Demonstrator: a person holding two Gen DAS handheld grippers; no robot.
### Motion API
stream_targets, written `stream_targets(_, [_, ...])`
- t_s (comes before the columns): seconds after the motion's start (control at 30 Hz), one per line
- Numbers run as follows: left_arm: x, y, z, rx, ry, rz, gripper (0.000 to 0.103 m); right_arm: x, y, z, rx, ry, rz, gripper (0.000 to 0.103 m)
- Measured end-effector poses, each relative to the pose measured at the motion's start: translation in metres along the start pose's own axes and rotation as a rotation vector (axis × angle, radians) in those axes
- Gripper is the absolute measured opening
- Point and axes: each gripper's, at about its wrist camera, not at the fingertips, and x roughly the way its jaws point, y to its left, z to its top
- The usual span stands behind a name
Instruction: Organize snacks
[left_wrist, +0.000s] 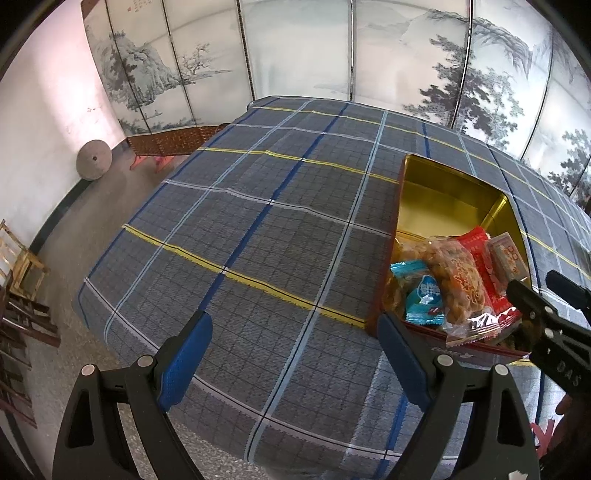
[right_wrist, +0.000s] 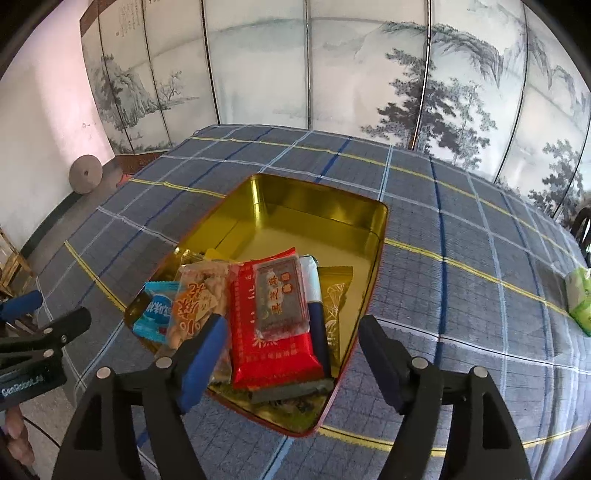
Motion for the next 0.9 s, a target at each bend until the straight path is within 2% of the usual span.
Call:
stream_targets(0.53, [-0.009, -0.016, -0.004, 0.027, -0.002, -0.015, 0.089, -0.012, -0.002, -0.027, -0.045, 0.010, -0.045, 0.078])
stream_targets(0.9, [-0.012, -0.029, -0.004, 0.060, -0.007, -0.018, 0.089, -0.009, -0.008, -0.029, -0.023, 0.028, -0.035, 0.078])
